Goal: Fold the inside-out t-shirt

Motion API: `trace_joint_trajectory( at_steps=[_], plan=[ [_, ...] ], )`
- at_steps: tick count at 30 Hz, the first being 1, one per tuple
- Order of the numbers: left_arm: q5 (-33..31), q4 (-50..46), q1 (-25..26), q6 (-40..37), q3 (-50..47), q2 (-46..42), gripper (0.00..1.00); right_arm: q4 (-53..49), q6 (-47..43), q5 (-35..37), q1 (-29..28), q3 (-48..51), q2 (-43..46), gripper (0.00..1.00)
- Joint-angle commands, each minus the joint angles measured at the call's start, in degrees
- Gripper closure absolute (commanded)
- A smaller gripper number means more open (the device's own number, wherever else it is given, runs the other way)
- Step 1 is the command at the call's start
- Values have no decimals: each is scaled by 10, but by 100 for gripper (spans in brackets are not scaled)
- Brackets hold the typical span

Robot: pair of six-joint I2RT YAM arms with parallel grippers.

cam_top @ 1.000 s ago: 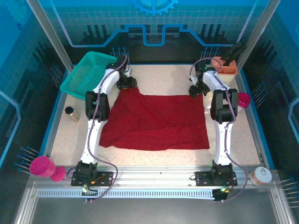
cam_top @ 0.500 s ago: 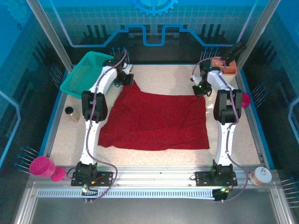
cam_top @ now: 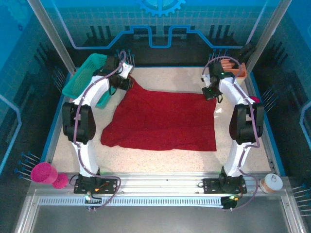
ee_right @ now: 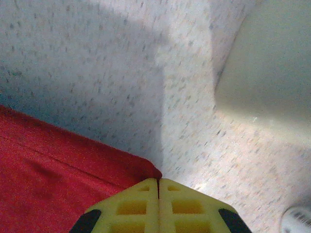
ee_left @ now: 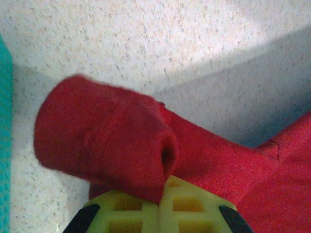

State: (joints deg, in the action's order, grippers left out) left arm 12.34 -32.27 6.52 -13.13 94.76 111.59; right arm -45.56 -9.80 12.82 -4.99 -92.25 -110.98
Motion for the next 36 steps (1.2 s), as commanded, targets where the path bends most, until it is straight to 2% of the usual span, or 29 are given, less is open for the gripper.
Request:
trace_joint_trajectory(
  at_steps=[1, 4, 7, 13, 17, 20, 22, 24, 26, 27, 28, 30, 31, 32, 33, 35, 36],
  plan=[
    [6, 136, -4, -40, -107, -87, 100, 21, 61, 43, -32, 52, 46, 100],
    [-29, 173, -6, -21, -177, -133, 100, 24, 103, 70, -54, 92, 69, 100],
    [-34, 211, -6, 17, -248, -175, 100, 49, 148, 88, -63, 139, 92, 100],
    [-64, 323, 0, 69, -401, -289, 100, 78, 242, 76, -61, 223, 166, 100],
    [-87, 340, 18, 73, -476, -352, 100, 104, 323, 47, -61, 296, 237, 100],
    [-144, 354, 56, 102, -534, -394, 98, 149, 393, 44, -54, 382, 292, 100],
    [-196, 342, 77, 172, -565, -426, 98, 144, 442, 45, -53, 411, 320, 100],
    [-228, 317, 84, 279, -583, -443, 94, 137, 473, 20, -54, 438, 338, 100],
    [-226, 285, 84, 377, -600, -451, 93, 141, 460, -38, -48, 464, 345, 89],
    [-205, 277, 84, 412, -611, -456, 91, 131, 457, -61, -42, 472, 347, 89],
    [-181, 273, 85, 436, -622, -465, 84, 136, 454, -85, -34, 488, 353, 92],
    [-138, 296, 86, 450, -651, -501, 66, 160, 467, -122, -9, 523, 373, 89],
    [-130, 297, 86, 450, -658, -527, 62, 180, 471, -147, 6, 539, 384, 79],
    [-141, 281, 86, 451, -655, -552, 60, 194, 472, -176, 20, 549, 391, 69],
    [-159, 255, 86, 459, -644, -578, 58, 201, 474, -196, 30, 552, 397, 63],
    [-166, 230, 86, 476, -624, -618, 57, 195, 466, -214, 36, 540, 404, 62],
    [-156, 229, 86, 479, -618, -628, 55, 189, 457, -219, 36, 528, 406, 58]
  ],
)
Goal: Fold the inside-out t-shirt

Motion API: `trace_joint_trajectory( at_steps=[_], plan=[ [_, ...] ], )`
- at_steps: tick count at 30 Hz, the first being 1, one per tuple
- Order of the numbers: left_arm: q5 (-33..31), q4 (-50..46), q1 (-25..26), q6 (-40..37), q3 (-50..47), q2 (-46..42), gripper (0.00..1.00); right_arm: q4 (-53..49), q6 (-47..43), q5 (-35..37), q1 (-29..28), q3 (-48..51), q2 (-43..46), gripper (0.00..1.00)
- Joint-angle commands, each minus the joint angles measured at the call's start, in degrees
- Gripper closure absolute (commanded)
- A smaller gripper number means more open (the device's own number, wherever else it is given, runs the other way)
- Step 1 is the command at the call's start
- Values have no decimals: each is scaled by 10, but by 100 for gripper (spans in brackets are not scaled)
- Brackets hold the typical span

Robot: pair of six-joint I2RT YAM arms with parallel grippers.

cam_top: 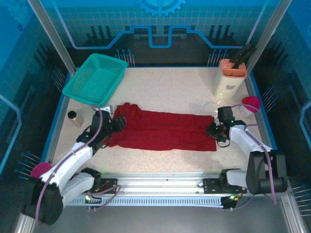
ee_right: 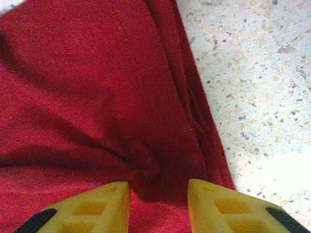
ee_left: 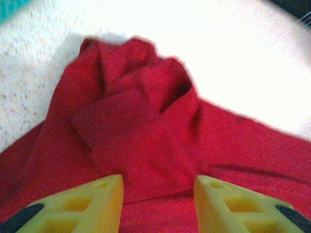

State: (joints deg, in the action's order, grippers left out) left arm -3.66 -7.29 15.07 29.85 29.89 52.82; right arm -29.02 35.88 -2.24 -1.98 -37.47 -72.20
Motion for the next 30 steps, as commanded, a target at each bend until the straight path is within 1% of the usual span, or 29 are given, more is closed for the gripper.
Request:
trace_joint_trajectory(
  at_steps=[1, 2, 3, 5, 7, 8, 9, 11, 12, 14, 15, 16, 17, 20, 22, 23, 24, 25, 26, 27, 28, 29, 30],
  plan=[
    [15, -25, 1, 54, 37, -40, 49, 17, -10, -67, 6, -31, 19, 54],
    [23, -32, 1, 63, 45, -32, 45, 10, -16, -61, 6, -40, 16, 51],
    [36, -42, 2, 66, 56, -16, 44, 10, -27, -64, 6, -50, 11, 51],
    [67, -52, 1, 43, 83, 36, 44, 22, -42, -84, 3, -65, -10, 50],
    [73, -67, 1, 29, 115, 94, 45, 30, -52, -108, 1, -91, -45, 50],
    [72, -59, 1, 23, 124, 114, 45, 30, -54, -103, -3, -103, -60, 50],
    [71, -42, 2, 18, 131, 141, 45, 26, -52, -79, -7, -115, -76, 50],
    [81, -29, 4, -11, 160, 196, 46, 7, -25, 24, -10, -126, -97, 48],
    [66, -47, 11, -31, 186, 226, 49, 6, -14, 68, -9, -126, -106, 45],
    [-42, -87, 47, -81, 240, 278, 50, 23, -18, 63, 0, -126, -129, 44],
    [-85, -82, 64, -107, 255, 303, 49, 21, -15, 55, 3, -126, -145, 44],
    [-98, -66, 69, -120, 260, 326, 48, 23, -13, 48, 3, -145, -161, 44],
    [-98, -56, 68, -116, 265, 346, 47, 28, -12, 46, 1, -145, -173, 44],
    [-92, -68, 65, -104, 288, 406, 47, 33, -9, 46, -2, -142, -210, 46],
    [-103, -60, 65, -97, 276, 423, 50, 36, -8, 76, -2, -134, -224, 52],
    [-123, -56, 65, -93, 266, 424, 51, 48, -6, 79, 0, -125, -226, 57],
    [-157, -54, 65, -86, 253, 421, 55, 67, -1, 67, 5, -109, -229, 65],
    [-183, -47, 65, -84, 236, 415, 62, 78, 5, 52, 12, -104, -233, 74],
    [-195, -37, 65, -85, 221, 407, 68, 86, 11, 43, 17, -104, -237, 81],
    [-203, -22, 64, -88, 201, 396, 78, 93, 13, 32, 21, -108, -241, 90],
    [-211, -10, 63, -88, 182, 383, 96, 93, 13, 33, 23, -118, -242, 97],
    [-220, -4, 63, -88, 168, 370, 100, 94, 9, 38, 23, -125, -242, 100],
    [-231, -1, 62, -83, 151, 353, 100, 94, 7, 45, 23, -126, -241, 100]
  ],
)
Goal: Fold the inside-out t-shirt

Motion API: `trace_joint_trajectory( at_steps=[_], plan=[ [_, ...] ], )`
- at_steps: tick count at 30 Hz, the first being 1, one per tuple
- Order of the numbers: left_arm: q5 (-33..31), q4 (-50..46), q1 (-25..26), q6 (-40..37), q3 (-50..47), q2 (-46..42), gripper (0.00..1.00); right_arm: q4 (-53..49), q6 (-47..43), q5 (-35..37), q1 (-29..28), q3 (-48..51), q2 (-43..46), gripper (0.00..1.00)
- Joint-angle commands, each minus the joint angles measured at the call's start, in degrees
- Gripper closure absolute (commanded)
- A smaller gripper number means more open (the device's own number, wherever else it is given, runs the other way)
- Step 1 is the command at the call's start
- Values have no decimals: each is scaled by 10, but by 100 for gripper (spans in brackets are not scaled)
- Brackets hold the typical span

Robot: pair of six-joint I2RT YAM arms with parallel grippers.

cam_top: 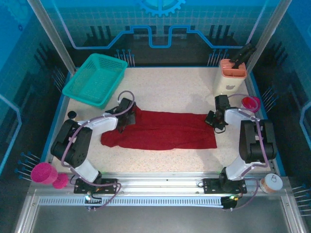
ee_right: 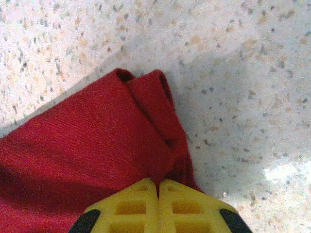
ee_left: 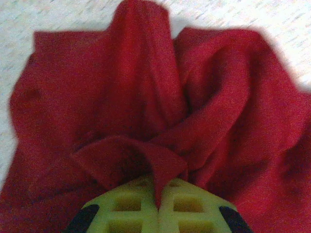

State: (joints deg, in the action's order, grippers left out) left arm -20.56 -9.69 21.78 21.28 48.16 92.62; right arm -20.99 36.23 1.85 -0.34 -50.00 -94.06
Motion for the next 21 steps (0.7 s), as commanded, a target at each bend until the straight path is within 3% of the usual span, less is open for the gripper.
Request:
trace_joint_trajectory(
  at_steps=[1, 6, 9, 12, 14, 15, 18, 21],
  plan=[
    [-66, 21, -7, 11, -45, -63, 100, 13, 4, 13, 7, -22, -22, 100],
    [-2, -4, -11, 45, -94, -150, 100, 35, 4, 44, 13, -79, -58, 100],
    [61, -62, -11, 105, -116, -197, 100, 58, 22, 19, 21, -101, -87, 100],
    [116, -45, -8, 223, -216, -285, 100, 78, 12, 25, 11, -108, -71, 80],
    [167, -9, -2, 266, -275, -342, 100, 64, -1, 44, -1, -116, -50, 74],
    [172, -35, 12, 263, -276, -365, 100, 52, -1, 55, -9, -117, -36, 70],
    [96, -157, 98, 199, -216, -412, 100, 17, 19, 94, -32, -102, 19, 52],
    [89, -169, 130, 152, -167, -430, 94, -19, 58, 128, -50, -62, 80, 48]
  ],
)
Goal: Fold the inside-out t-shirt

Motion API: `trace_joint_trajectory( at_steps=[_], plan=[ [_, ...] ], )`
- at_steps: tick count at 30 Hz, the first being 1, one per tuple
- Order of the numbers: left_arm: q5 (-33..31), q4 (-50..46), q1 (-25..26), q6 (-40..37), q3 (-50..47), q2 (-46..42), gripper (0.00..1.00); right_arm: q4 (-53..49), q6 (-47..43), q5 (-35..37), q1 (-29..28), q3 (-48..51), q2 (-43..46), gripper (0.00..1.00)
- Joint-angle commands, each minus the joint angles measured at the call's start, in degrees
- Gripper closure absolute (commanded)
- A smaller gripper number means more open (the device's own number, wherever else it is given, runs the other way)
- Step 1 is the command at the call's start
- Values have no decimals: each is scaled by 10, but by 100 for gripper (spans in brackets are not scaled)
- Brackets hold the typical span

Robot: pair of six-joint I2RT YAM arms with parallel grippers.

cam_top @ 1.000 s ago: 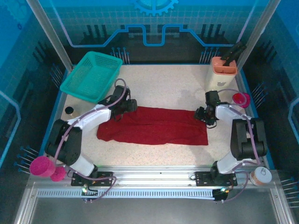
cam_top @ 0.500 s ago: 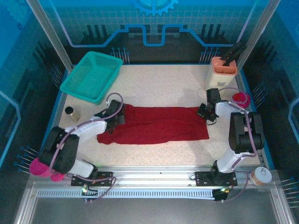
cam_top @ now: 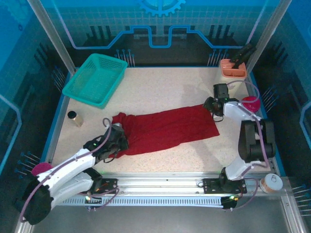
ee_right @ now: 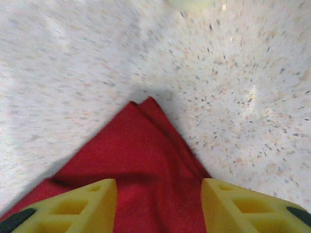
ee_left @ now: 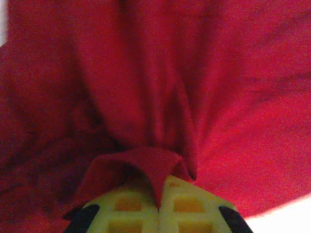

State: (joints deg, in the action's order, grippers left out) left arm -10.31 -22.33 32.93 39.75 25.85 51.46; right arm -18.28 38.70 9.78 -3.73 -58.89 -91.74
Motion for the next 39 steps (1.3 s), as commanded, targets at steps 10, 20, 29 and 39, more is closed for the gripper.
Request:
trace_joint_trajectory(
  at_steps=[10, 20, 29, 39],
  plan=[
    [19, -25, 19, -197, 242, 165, 71, -12, 90, -124, -23, 56, 5, 52],
    [69, -34, -43, -193, 209, 264, 74, 30, 78, -81, -15, 14, -121, 58],
    [203, 81, -8, -97, 62, 250, 72, 106, 93, -241, 30, -71, -213, 76],
    [205, 234, 174, 72, 36, 266, 69, 195, 160, -326, -11, -190, -322, 75]
  ],
)
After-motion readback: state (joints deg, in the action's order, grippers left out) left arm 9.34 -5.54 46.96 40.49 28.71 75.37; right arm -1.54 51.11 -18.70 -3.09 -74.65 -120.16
